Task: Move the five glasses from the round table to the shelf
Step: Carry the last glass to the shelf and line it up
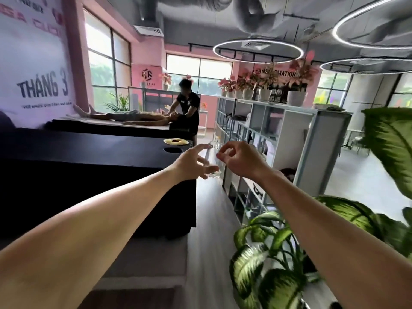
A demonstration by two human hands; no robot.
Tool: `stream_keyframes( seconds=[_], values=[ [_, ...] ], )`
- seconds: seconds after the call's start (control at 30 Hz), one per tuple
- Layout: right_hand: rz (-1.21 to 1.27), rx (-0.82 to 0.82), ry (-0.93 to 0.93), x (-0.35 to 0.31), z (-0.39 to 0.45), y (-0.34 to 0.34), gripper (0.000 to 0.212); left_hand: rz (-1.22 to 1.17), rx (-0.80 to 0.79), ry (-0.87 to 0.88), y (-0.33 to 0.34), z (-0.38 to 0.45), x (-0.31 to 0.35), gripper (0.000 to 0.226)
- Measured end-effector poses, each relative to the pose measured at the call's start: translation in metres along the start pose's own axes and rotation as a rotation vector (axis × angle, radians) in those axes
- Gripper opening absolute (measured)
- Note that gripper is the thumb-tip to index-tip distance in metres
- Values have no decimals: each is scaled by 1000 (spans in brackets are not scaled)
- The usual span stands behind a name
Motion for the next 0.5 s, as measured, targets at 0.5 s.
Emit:
stream_keyframes(
  seconds=[0.5],
  values=[
    [157, -47, -196, 9, 278, 176, 6, 103, 201, -96, -162, 192, -154, 63]
  ],
)
Point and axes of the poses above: each hand's wrist, its own z-axis towards the middle knuckle, its own y-axis out of the palm, x = y × z, the point moved 9 cm from there along z, towards the middle knuckle
